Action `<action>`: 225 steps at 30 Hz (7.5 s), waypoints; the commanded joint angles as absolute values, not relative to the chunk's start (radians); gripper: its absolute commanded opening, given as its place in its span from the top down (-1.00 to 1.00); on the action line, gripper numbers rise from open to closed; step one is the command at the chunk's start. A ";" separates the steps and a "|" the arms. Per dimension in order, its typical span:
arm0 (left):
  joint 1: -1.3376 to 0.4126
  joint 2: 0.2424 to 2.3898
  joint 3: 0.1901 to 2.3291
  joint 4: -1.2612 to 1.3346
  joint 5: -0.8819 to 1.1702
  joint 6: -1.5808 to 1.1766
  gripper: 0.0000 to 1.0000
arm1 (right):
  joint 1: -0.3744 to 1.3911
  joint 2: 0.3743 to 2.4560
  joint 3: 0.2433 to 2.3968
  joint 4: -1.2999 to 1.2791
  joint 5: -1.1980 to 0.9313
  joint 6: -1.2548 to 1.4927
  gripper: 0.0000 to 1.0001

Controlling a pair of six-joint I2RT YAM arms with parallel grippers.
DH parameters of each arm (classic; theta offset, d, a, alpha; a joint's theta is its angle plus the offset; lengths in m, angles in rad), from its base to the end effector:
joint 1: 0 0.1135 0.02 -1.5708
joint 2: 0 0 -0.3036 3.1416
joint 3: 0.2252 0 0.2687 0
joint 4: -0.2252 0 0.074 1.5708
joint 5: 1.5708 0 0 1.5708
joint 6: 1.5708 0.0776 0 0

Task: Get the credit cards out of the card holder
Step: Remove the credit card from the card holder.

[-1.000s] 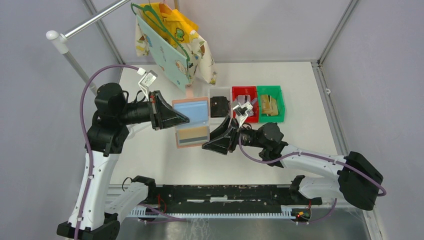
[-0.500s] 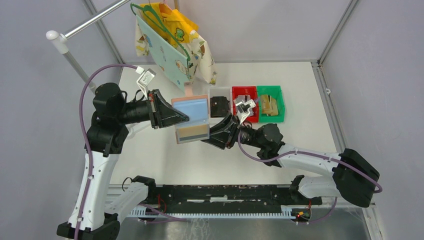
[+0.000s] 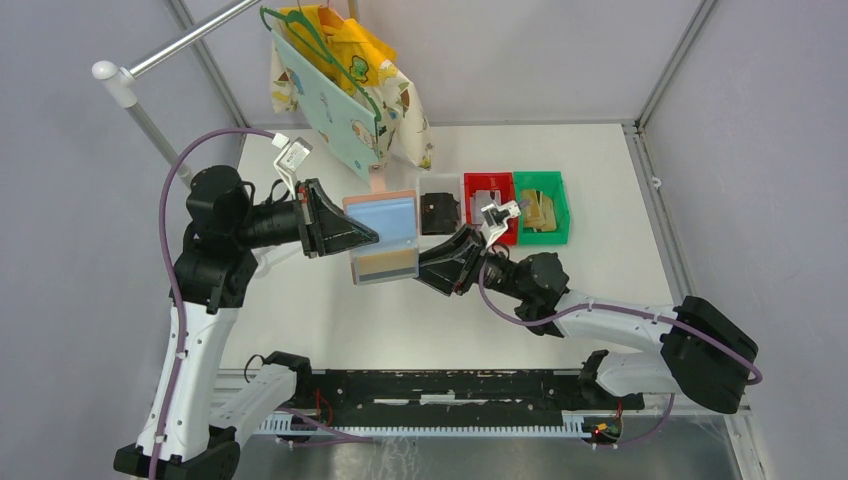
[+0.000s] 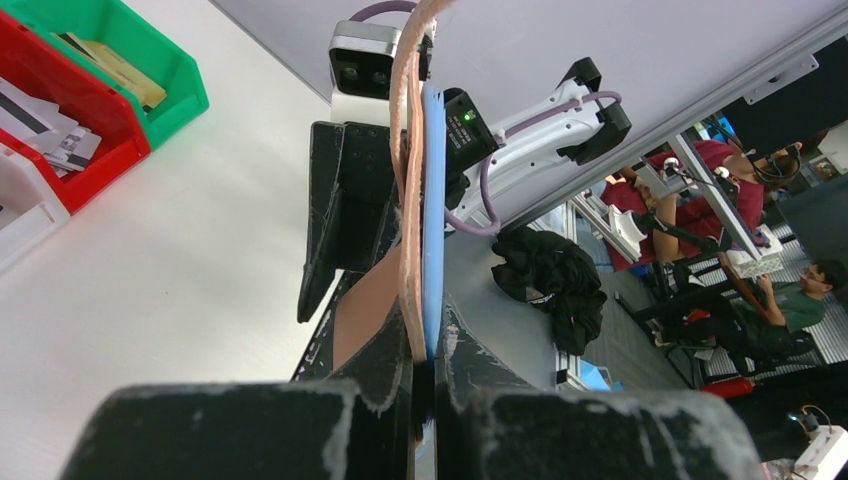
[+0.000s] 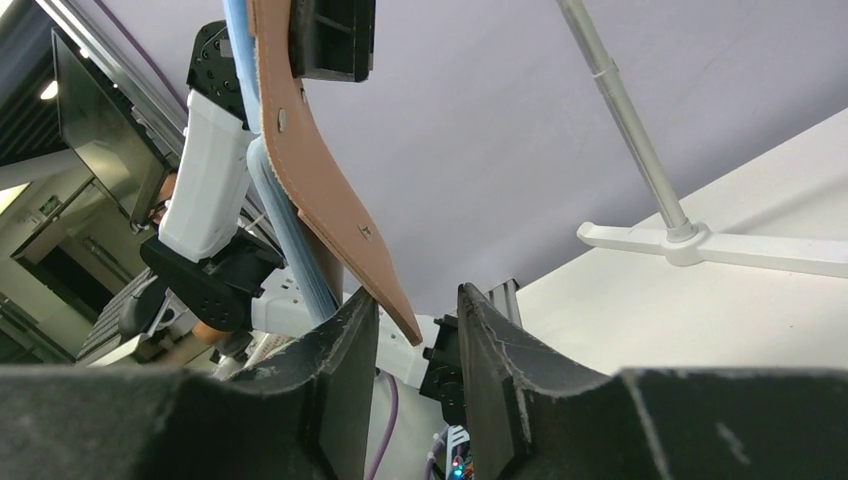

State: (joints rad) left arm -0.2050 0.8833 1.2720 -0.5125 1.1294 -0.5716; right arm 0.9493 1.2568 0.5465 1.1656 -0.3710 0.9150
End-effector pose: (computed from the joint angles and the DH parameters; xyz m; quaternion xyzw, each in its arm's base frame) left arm 0.1358 -0.0999 0.4897 0.2329 0.6871 -0.5830 0.3657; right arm 0.1491 0.2565 0.3413 -0.1654 0.5174 0.7277 0.4187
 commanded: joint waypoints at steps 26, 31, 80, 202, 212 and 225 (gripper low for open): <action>-0.206 0.878 1.310 -0.455 1.153 -0.635 0.97 | 0.954 1.211 0.529 1.305 -0.467 0.898 -0.30; -0.205 0.878 1.315 -0.456 1.155 -0.635 0.97 | 0.954 1.243 0.555 1.312 -0.461 0.912 -0.20; -0.205 0.879 1.332 -0.450 1.156 -0.644 0.96 | 1.002 1.337 0.635 1.434 -0.270 0.949 0.55; -0.207 0.371 0.731 -0.382 0.297 -0.302 -0.99 | 1.200 1.610 1.955 -0.635 0.222 0.594 1.00; -0.205 0.384 0.759 -0.305 0.412 -0.463 -0.99 | 1.200 1.565 1.882 -0.580 0.196 0.615 1.00; -0.206 0.415 0.848 -0.364 0.196 -0.384 -0.99 | 1.190 1.440 1.715 -0.434 0.107 0.630 1.00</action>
